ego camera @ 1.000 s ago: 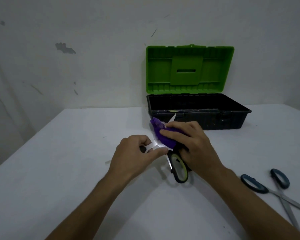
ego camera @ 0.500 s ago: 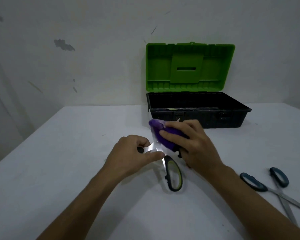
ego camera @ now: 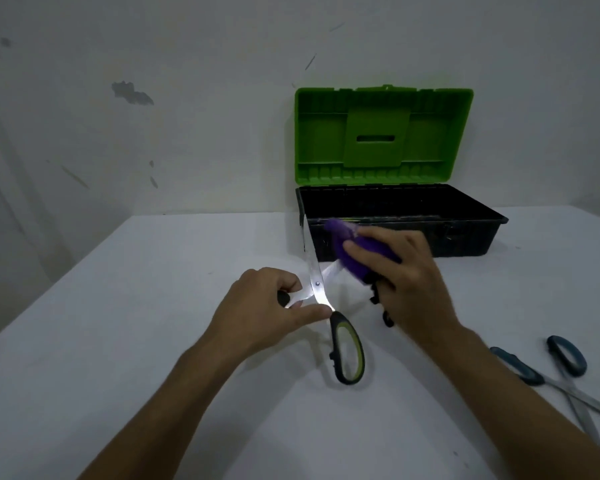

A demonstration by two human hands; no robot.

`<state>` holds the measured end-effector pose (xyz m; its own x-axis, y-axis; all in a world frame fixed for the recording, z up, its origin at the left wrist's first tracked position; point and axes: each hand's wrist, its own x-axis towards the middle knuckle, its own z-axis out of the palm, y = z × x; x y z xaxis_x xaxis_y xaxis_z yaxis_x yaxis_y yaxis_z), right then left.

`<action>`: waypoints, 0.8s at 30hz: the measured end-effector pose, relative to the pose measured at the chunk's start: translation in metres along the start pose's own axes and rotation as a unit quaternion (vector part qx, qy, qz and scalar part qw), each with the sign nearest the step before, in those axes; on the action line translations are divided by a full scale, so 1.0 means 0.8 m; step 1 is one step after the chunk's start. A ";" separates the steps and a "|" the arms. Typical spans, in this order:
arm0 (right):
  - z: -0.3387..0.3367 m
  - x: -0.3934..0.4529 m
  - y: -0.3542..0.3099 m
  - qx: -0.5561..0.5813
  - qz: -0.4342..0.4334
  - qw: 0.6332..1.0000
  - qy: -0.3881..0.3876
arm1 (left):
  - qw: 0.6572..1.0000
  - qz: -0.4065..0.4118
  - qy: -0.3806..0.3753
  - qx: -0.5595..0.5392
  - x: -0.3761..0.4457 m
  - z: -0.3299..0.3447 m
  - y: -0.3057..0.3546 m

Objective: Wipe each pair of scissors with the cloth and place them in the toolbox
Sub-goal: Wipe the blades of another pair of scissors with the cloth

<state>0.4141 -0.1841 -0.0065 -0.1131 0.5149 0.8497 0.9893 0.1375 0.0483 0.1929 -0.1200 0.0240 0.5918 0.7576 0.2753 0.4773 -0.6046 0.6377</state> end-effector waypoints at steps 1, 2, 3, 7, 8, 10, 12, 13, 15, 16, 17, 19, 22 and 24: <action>-0.004 0.000 0.010 -0.004 0.043 0.999 0.003 | 1.000 -0.002 -0.007 0.008 0.000 0.000 0.001; -0.009 0.000 0.016 -0.005 0.070 0.998 0.006 | 1.000 -0.011 -0.017 0.011 0.000 0.002 0.003; -0.012 -0.001 0.016 -0.006 0.075 0.997 0.011 | 0.999 -0.022 -0.025 0.009 0.001 0.004 0.006; -0.004 -0.006 -0.019 0.021 -0.064 0.998 0.012 | 0.997 -0.047 -0.028 -0.053 0.007 0.004 0.013; 0.000 -0.005 -0.024 0.026 -0.088 0.996 0.007 | 0.997 -0.037 -0.020 -0.065 0.007 0.001 0.011; 0.005 -0.002 -0.018 0.017 -0.078 0.997 0.012 | 0.999 -0.004 -0.006 -0.053 0.005 -0.006 0.003; 0.002 0.000 0.000 0.006 -0.013 1.000 0.028 | 1.000 0.021 0.003 -0.014 0.003 -0.010 -0.007; -0.002 -0.001 0.010 0.010 0.031 0.999 0.032 | 1.000 0.023 0.002 0.006 0.004 -0.009 -0.011; -0.011 -0.003 0.019 0.030 0.092 0.995 0.039 | 0.999 0.004 0.001 0.039 0.005 -0.004 -0.011; -0.014 -0.003 0.016 0.040 0.104 0.993 0.045 | 0.999 -0.008 0.005 0.049 0.007 -0.001 -0.009; -0.016 -0.003 0.010 0.052 0.106 0.992 0.051 | 0.998 -0.016 0.014 0.054 0.008 0.001 -0.007; -0.018 0.000 -0.008 0.084 0.099 0.990 0.057 | 0.999 -0.025 0.032 0.036 0.010 0.006 -0.007; -0.012 0.001 -0.032 0.150 0.100 0.982 0.051 | 0.991 -0.066 0.039 -0.109 0.010 0.011 -0.010; -0.008 0.000 -0.043 0.189 0.109 0.975 0.040 | 0.971 -0.094 0.023 -0.218 0.008 0.015 -0.008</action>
<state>0.3810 -0.1944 -0.0046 0.1182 0.5009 0.8574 0.8825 0.3428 -0.3219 0.2014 -0.1143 0.0136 0.4867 0.8608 0.1489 0.2477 -0.2995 0.9214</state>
